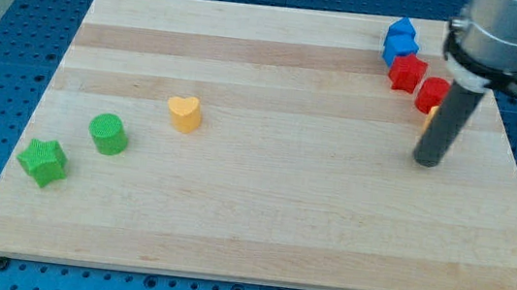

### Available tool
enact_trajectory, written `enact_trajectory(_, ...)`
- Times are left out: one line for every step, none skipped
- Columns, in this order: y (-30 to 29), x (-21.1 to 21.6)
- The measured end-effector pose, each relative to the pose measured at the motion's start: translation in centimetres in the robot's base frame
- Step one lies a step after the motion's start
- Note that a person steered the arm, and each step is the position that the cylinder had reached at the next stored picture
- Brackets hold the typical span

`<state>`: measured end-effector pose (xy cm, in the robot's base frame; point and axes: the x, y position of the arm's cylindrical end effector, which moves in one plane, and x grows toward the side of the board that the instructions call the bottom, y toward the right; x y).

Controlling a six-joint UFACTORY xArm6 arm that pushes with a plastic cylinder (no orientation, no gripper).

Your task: Point your arm towards the green circle

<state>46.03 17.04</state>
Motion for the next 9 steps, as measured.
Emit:
enact_trajectory(-5.1, -0.6)
enact_trajectory(-9.5, -1.8)
enact_trajectory(-14.4, -4.0)
enact_trajectory(-18.8, -6.5)
enact_trajectory(-20.5, -7.3)
enact_trajectory(-20.8, -7.3)
enact_trajectory(-23.5, -7.3)
enact_trajectory(-28.5, -7.3)
enact_trajectory(-33.5, -6.5)
